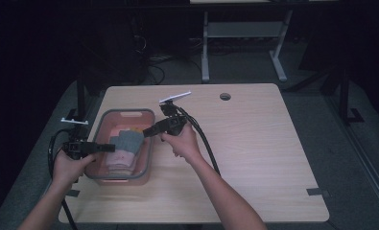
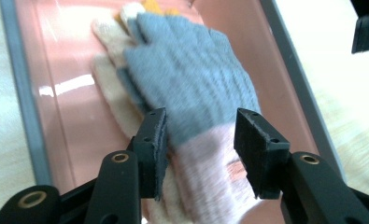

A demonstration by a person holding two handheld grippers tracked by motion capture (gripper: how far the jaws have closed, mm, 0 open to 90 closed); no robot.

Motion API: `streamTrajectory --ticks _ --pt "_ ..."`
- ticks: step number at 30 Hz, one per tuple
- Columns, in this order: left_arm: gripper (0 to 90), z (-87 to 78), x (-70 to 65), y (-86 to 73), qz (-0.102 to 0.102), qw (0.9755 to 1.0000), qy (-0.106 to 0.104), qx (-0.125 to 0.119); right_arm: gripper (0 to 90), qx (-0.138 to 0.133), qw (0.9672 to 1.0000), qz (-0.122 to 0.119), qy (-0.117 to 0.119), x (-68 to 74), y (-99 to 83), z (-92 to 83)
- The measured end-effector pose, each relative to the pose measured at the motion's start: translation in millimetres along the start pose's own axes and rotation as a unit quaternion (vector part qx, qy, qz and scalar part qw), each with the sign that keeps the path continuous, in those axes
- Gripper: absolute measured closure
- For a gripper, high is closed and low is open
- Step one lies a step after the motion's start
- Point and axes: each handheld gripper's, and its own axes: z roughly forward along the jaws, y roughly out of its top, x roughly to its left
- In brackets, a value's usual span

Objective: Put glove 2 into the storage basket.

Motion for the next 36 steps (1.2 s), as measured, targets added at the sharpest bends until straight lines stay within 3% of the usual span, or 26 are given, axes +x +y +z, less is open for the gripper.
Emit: streamTrajectory --ticks 7,18,36 --pt "52.3 -6.9 -5.1 5.7 0.009 0.9999 -0.001 -0.014 67.5 -0.006 1.0000 0.004 -0.007 -6.2 -3.2 -12.1" --pt "49.3 -9.2 -15.9 12.4 0.003 0.9988 -0.034 -0.034 60.0 -0.012 0.9997 0.015 -0.012 -21.6 -13.6 -30.9" --pt "41.0 -5.5 -43.5 22.1 0.031 0.9950 -0.078 -0.053 53.6 -0.029 0.9989 0.020 -0.030 -34.8 -22.8 -57.8"
